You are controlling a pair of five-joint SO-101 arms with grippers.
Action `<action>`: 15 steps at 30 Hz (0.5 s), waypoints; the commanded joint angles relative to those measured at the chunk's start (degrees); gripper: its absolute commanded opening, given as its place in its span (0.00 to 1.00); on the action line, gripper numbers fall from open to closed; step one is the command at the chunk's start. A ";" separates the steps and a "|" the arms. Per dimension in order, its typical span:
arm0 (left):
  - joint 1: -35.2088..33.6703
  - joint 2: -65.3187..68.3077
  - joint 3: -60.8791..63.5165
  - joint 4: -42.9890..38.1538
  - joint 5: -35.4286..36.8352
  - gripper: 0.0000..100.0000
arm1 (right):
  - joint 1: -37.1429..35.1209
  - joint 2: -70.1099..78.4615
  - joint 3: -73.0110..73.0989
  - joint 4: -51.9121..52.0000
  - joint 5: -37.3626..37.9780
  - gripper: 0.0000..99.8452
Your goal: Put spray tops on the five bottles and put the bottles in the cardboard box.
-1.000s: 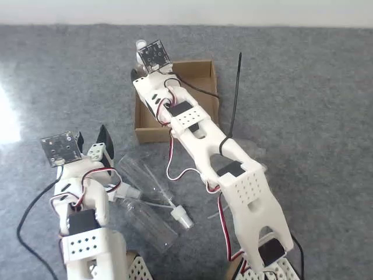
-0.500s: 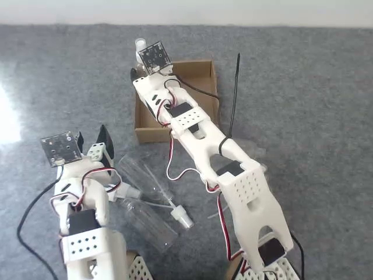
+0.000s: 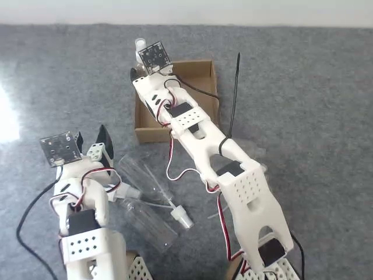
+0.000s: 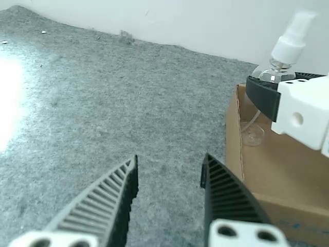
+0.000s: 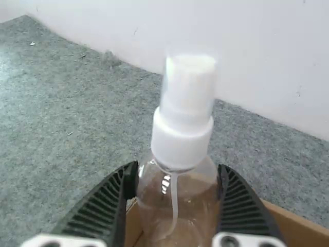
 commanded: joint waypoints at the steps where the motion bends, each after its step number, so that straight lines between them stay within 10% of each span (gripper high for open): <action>1: -0.18 -0.62 -0.40 -1.49 -0.35 0.19 | 1.01 -1.01 -2.90 -0.84 0.88 0.13; 15: -0.18 -0.62 -0.40 -1.49 -0.35 0.19 | 1.01 -0.92 -2.90 -0.84 0.97 0.18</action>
